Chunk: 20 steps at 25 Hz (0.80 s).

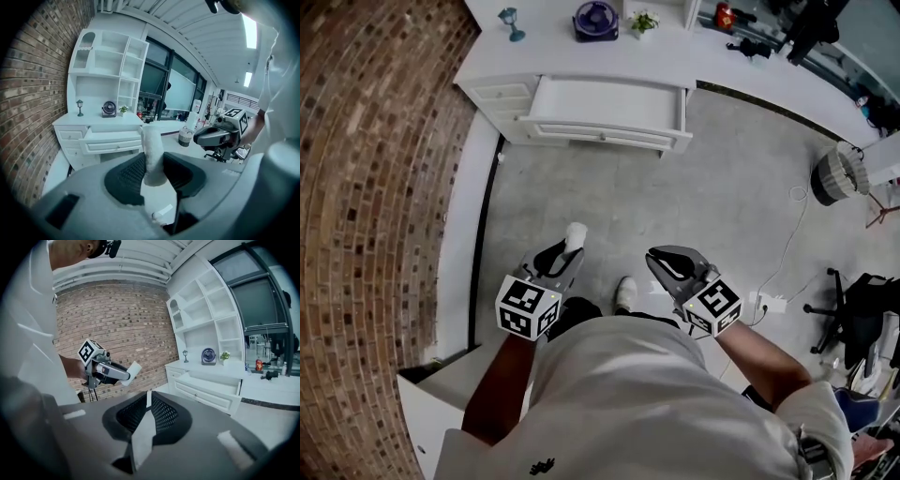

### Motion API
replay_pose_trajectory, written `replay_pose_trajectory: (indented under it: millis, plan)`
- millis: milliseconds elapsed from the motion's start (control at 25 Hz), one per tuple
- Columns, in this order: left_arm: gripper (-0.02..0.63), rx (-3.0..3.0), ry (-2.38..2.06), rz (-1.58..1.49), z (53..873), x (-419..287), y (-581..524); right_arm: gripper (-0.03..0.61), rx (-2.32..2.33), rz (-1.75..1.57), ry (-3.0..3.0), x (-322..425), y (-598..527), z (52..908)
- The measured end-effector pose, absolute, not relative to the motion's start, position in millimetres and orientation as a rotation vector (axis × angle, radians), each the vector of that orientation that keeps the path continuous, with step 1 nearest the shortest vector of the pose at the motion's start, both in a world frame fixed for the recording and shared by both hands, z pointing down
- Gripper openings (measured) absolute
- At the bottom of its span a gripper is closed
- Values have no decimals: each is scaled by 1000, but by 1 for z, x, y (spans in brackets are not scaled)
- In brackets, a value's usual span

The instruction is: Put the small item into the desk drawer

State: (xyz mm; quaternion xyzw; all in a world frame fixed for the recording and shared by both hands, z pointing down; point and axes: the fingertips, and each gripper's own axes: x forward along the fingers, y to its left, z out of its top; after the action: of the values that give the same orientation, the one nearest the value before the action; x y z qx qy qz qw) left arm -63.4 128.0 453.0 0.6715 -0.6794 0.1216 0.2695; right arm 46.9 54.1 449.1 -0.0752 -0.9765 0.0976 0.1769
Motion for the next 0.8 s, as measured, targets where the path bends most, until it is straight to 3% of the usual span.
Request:
replay_pose_trajectory:
  millis: [320, 800]
  plan:
    - [123, 1886, -1767, 371, 459, -99, 56, 40, -84, 332, -2757, 33, 2, 458]
    - [121, 2035, -1610, 472, 482, -214, -97, 38, 271, 366, -2735, -27, -118, 457]
